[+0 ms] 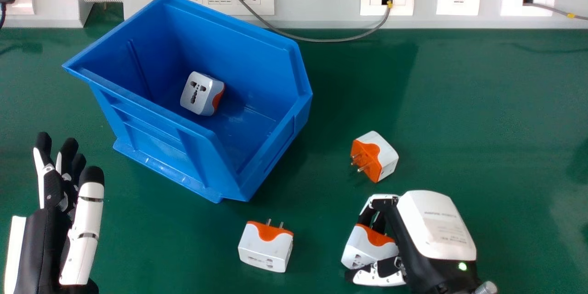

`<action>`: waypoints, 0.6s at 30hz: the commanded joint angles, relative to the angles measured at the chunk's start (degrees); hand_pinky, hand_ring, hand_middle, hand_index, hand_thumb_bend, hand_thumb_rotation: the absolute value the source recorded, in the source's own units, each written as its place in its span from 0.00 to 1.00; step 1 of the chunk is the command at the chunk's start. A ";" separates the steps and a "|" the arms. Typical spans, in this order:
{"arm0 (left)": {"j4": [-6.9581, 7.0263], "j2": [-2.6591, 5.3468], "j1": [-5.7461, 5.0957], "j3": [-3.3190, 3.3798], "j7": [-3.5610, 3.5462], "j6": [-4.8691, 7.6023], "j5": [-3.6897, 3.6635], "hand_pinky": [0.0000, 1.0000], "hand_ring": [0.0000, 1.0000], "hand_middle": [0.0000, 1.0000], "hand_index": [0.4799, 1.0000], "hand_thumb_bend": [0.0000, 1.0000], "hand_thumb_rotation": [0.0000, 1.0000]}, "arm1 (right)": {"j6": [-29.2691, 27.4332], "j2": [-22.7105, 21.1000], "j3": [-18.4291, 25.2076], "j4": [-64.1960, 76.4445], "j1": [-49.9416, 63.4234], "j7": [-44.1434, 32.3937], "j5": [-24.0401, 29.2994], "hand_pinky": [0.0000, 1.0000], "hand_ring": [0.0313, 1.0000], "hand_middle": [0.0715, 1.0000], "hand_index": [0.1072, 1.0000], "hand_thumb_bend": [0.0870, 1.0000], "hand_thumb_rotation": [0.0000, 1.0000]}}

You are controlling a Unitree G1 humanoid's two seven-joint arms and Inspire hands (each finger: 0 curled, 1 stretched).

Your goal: Pick all objects and put in blue box

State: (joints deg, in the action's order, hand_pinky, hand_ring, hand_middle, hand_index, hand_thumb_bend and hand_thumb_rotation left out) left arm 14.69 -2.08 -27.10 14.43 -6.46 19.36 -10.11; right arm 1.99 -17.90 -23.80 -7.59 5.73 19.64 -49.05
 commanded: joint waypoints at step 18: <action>3.91 -0.11 -1.45 -0.25 0.52 -0.94 0.81 1.00 1.00 1.00 1.00 0.26 0.74 | 0.20 -0.99 3.96 15.40 7.42 -5.26 3.05 0.06 0.07 0.10 0.41 0.45 0.14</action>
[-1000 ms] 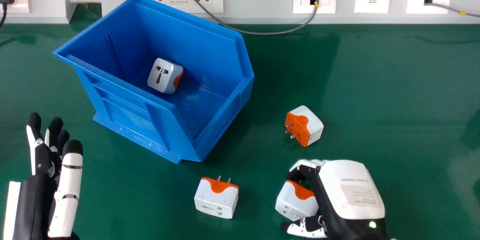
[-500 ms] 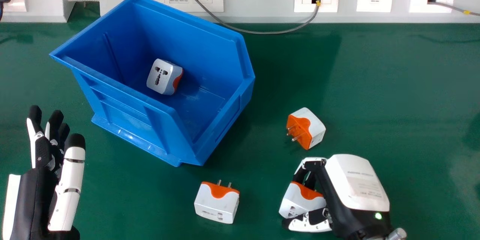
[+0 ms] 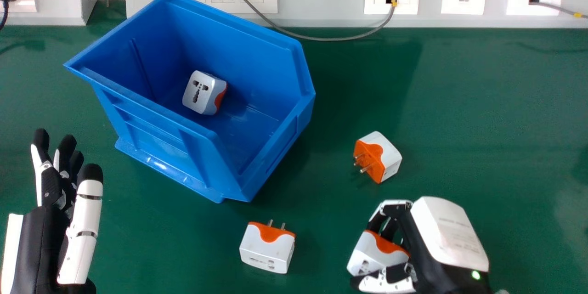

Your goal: Pick all objects and put in blue box

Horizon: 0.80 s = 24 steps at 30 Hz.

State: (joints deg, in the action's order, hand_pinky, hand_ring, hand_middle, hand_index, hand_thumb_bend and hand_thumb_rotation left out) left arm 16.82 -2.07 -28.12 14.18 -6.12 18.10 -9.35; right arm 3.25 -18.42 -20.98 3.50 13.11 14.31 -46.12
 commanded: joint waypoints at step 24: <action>1.21 0.26 -0.71 -0.31 0.38 1.24 1.12 1.00 1.00 1.00 1.00 0.25 0.77 | -5.93 4.82 1.63 2.73 -32.44 -8.42 0.52 0.05 0.05 0.07 0.40 0.44 0.15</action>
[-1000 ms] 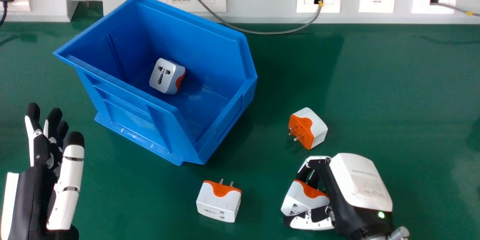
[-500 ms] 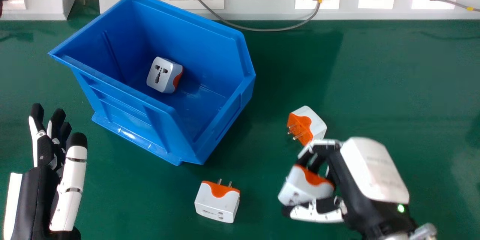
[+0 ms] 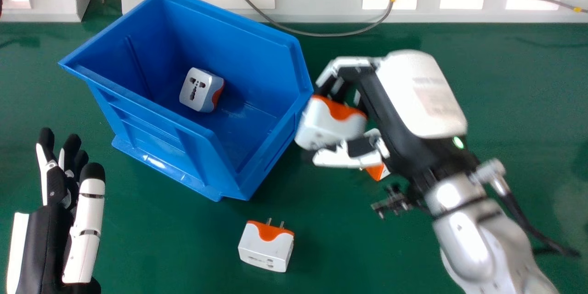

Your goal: Pick all objects and put in blue box

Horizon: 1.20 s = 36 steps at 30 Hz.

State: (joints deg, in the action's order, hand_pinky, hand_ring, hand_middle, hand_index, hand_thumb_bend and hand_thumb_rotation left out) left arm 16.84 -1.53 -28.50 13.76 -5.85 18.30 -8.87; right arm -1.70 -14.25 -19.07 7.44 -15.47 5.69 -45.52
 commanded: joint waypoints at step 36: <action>4.22 1.87 -5.28 -1.33 1.99 0.70 2.07 1.00 1.00 1.00 1.00 0.36 0.75 | -0.13 18.03 -13.57 -65.95 -48.75 11.84 -3.05 0.15 0.21 0.36 0.46 0.47 0.00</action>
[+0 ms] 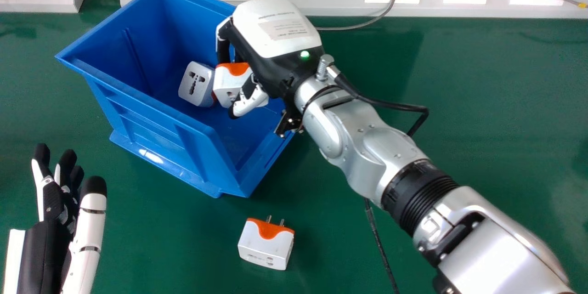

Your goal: Pick all objects and put in blue box

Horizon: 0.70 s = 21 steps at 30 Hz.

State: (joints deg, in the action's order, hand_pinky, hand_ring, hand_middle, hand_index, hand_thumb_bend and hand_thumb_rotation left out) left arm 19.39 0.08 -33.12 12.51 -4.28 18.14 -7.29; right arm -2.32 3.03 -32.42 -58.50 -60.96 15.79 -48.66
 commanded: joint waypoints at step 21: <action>-0.36 0.94 0.24 -0.71 0.95 3.19 1.37 1.00 1.00 1.00 1.00 0.28 0.77 | 2.38 1.18 -1.98 2.31 -1.01 -3.96 1.98 0.72 0.85 0.89 0.86 0.59 0.28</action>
State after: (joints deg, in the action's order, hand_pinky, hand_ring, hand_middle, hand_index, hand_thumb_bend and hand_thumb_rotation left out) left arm 18.92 1.25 -33.02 11.68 -3.43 19.88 -6.19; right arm -0.23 4.12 -34.68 -58.11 -61.49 12.08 -47.40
